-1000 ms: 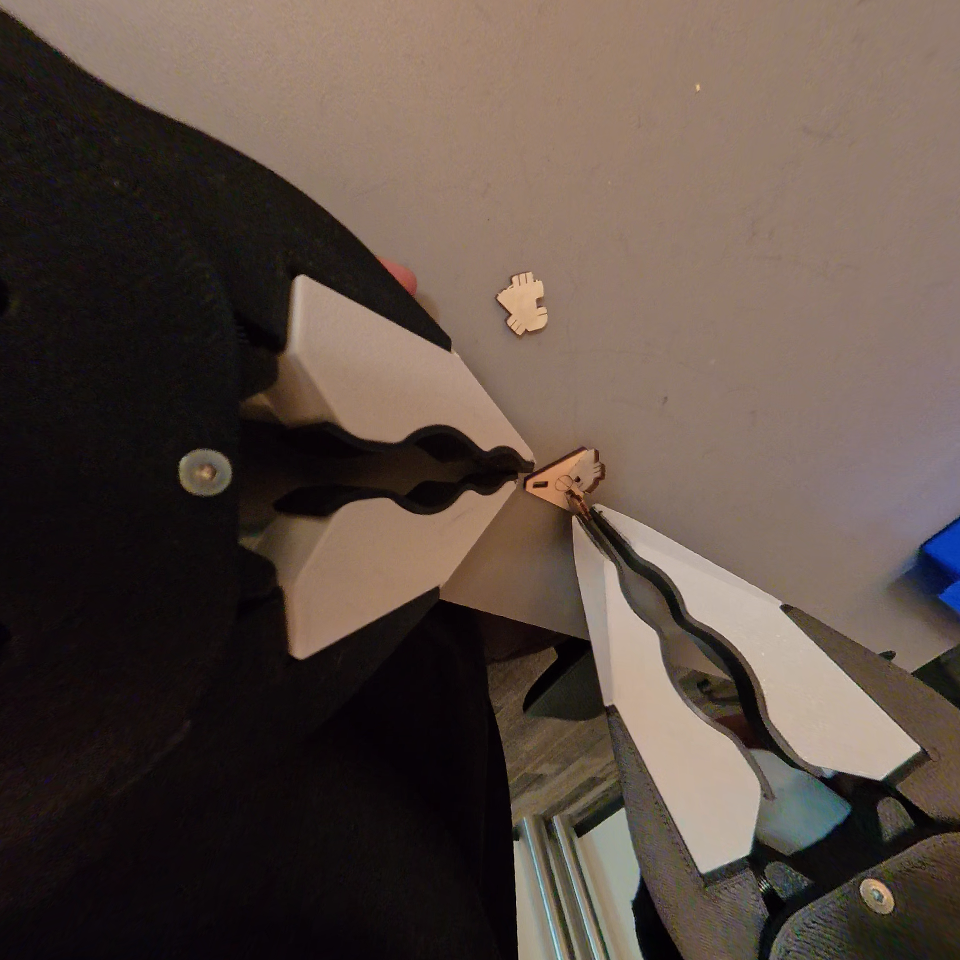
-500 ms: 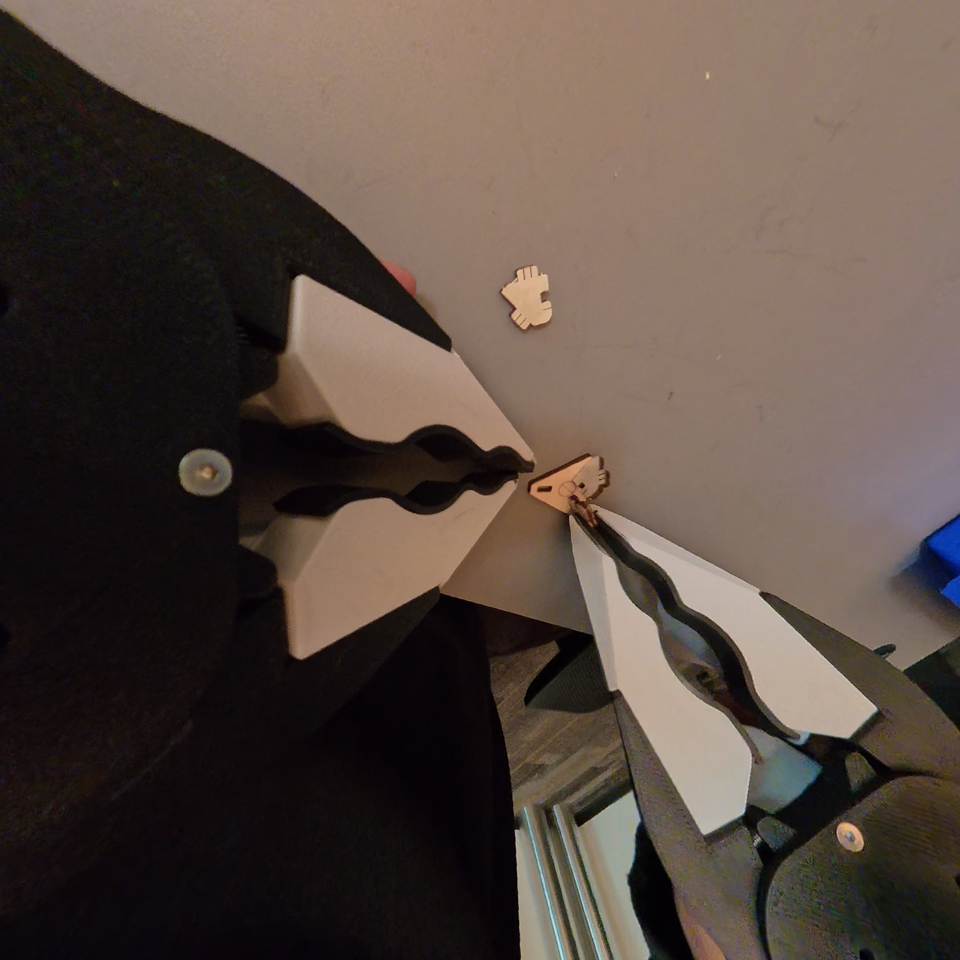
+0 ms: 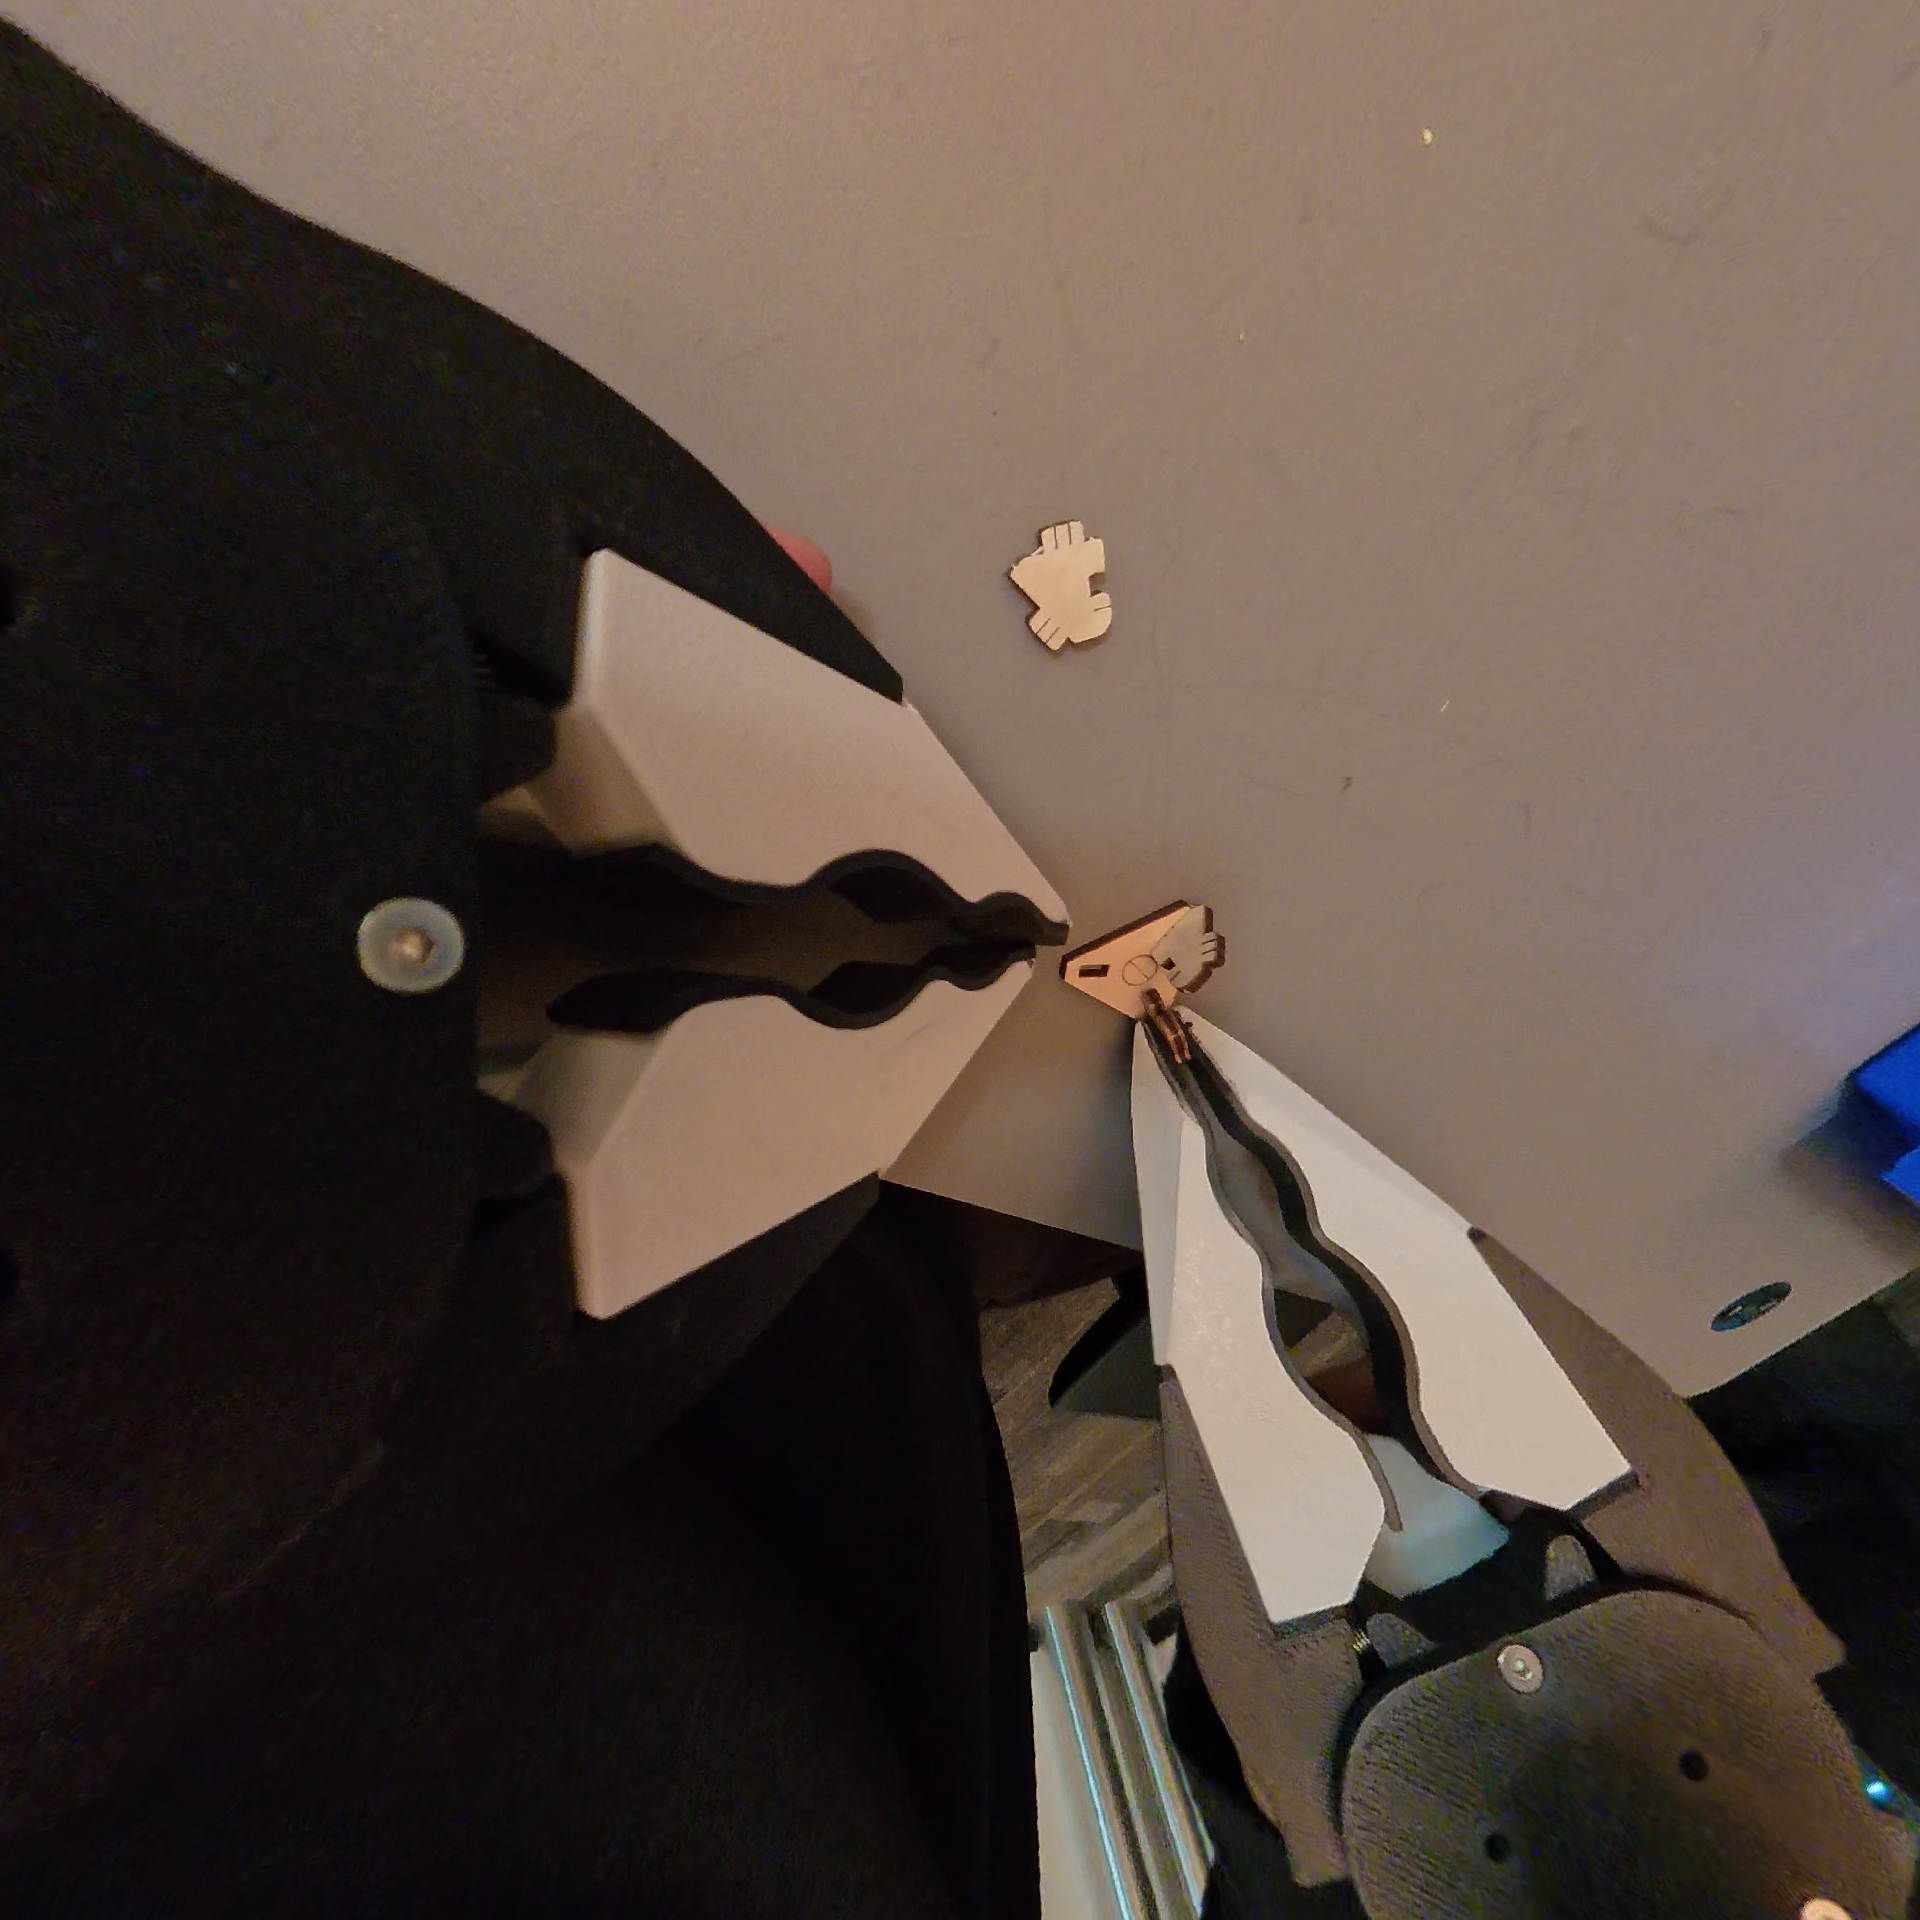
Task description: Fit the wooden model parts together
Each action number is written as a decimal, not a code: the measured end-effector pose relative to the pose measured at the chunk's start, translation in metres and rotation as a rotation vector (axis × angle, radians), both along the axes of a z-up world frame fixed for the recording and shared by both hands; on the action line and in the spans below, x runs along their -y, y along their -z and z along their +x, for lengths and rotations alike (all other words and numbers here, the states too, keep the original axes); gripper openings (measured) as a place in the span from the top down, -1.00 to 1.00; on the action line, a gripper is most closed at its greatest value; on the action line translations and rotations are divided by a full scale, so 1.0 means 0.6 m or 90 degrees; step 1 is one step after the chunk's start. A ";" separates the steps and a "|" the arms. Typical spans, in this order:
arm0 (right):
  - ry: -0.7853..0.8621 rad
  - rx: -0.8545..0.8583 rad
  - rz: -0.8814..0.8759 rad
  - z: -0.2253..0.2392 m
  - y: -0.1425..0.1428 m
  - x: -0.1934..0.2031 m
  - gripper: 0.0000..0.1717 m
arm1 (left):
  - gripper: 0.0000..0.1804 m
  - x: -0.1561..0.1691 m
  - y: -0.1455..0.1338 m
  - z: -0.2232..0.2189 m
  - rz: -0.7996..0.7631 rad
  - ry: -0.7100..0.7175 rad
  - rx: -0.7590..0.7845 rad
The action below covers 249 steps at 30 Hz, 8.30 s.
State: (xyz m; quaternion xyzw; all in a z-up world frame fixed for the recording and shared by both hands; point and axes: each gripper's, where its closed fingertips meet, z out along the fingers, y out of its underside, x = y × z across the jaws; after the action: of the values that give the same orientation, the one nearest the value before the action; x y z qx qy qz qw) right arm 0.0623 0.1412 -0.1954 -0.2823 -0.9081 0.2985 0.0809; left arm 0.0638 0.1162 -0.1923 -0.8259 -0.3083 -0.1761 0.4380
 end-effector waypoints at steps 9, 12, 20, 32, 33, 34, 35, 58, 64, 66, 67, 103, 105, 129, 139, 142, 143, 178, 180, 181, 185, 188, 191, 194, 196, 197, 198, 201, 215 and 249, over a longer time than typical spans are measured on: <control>-0.062 0.157 0.186 0.002 0.004 -0.002 0.99 | 1.00 0.000 0.000 0.000 0.002 -0.001 0.003; -0.069 0.167 0.175 0.004 0.002 0.001 0.88 | 1.00 0.000 0.000 0.000 0.005 -0.001 0.007; -0.056 0.151 0.172 0.000 -0.020 0.008 0.84 | 1.00 0.000 -0.001 0.001 0.010 0.000 0.014; -0.092 0.151 0.235 -0.001 -0.008 0.008 0.99 | 1.00 0.000 -0.001 0.002 0.011 0.000 0.016; -0.093 0.159 0.240 0.000 -0.007 0.008 0.99 | 1.00 0.000 -0.001 0.002 0.011 0.000 0.016; -0.093 0.167 0.242 0.000 -0.007 0.008 0.99 | 1.00 0.000 -0.001 0.002 0.011 0.000 0.015; -0.092 0.175 0.244 0.000 -0.007 0.008 1.00 | 1.00 0.000 -0.001 0.002 0.011 0.000 0.015; -0.069 0.137 0.148 0.013 0.003 0.014 0.93 | 1.00 0.003 -0.003 0.005 0.016 -0.007 0.020; -0.055 0.044 0.127 0.003 -0.027 -0.002 0.61 | 1.00 0.005 -0.003 0.002 0.018 -0.017 0.020; -0.048 0.019 0.128 0.001 -0.033 -0.011 0.58 | 1.00 0.005 -0.003 0.000 0.018 -0.022 0.018; -0.047 0.008 0.126 0.002 -0.036 -0.013 0.58 | 1.00 0.006 -0.003 -0.001 0.018 -0.024 0.017; -0.078 -0.157 -0.012 0.016 -0.047 0.029 0.84 | 0.96 0.013 -0.042 -0.006 0.121 -0.050 0.001; -0.093 -0.193 0.014 0.014 -0.049 0.028 0.84 | 0.92 0.006 -0.035 0.006 0.105 -0.035 0.015; -0.163 -0.101 -0.064 0.039 -0.064 0.029 0.84 | 0.84 -0.018 -0.061 0.053 0.077 0.086 -0.239; -0.191 -0.104 -0.078 0.048 -0.068 0.033 0.84 | 0.88 -0.018 -0.063 0.055 0.081 0.092 -0.243; -0.193 -0.101 -0.085 0.049 -0.069 0.034 0.84 | 0.88 -0.018 -0.065 0.056 0.091 0.095 -0.238; -0.193 -0.099 -0.086 0.049 -0.070 0.034 0.84 | 0.88 -0.018 -0.066 0.056 0.091 0.095 -0.238; -0.125 -0.036 -0.054 0.010 0.000 0.002 0.70 | 0.88 -0.017 -0.003 0.019 -0.046 0.031 -0.124; -0.125 -0.030 -0.060 0.012 0.000 0.004 0.72 | 0.89 -0.017 0.000 0.019 -0.052 0.032 -0.119; -0.123 -0.030 -0.061 0.012 0.000 0.005 0.72 | 0.89 -0.017 0.002 0.019 -0.058 0.033 -0.119; -0.123 -0.031 -0.063 0.013 -0.001 0.008 0.77 | 0.88 -0.018 0.005 0.020 -0.070 0.037 -0.131; -0.118 -0.031 -0.062 0.012 0.000 0.008 0.79 | 0.86 -0.017 0.003 0.019 -0.070 0.034 -0.144; -0.112 -0.027 -0.064 0.011 -0.001 0.008 0.79 | 0.79 -0.017 0.002 0.018 -0.074 0.030 -0.155; -0.106 -0.024 -0.065 0.010 -0.001 0.008 0.81 | 0.78 -0.018 0.004 0.018 -0.085 0.030 -0.171; -0.103 -0.023 -0.067 0.010 -0.001 0.009 0.82 | 0.78 -0.019 0.004 0.018 -0.090 0.030 -0.179; -0.100 -0.022 -0.068 0.009 -0.001 0.009 0.83 | 0.78 -0.020 0.004 0.018 -0.092 0.031 -0.182; -0.099 -0.022 -0.069 0.009 -0.001 0.010 0.84 | 0.79 -0.020 0.005 0.018 -0.095 0.030 -0.185; -0.096 -0.021 -0.072 0.009 0.000 0.010 0.85 | 0.84 -0.020 0.006 0.018 -0.101 0.031 -0.193; -0.095 -0.020 -0.074 0.009 0.000 0.013 0.87 | 0.86 -0.023 -0.003 0.025 -0.078 0.046 -0.201; -0.094 -0.020 -0.073 0.008 0.000 0.011 0.83 | 0.78 -0.020 0.007 0.032 -0.126 0.071 -0.264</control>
State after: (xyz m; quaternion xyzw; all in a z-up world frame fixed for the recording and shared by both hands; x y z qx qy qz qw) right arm 0.0669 0.1347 -0.1954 -0.2139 -0.9065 0.3596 0.0570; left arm 0.0829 0.1283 -0.1965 -0.8991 -0.1817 0.0049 0.3983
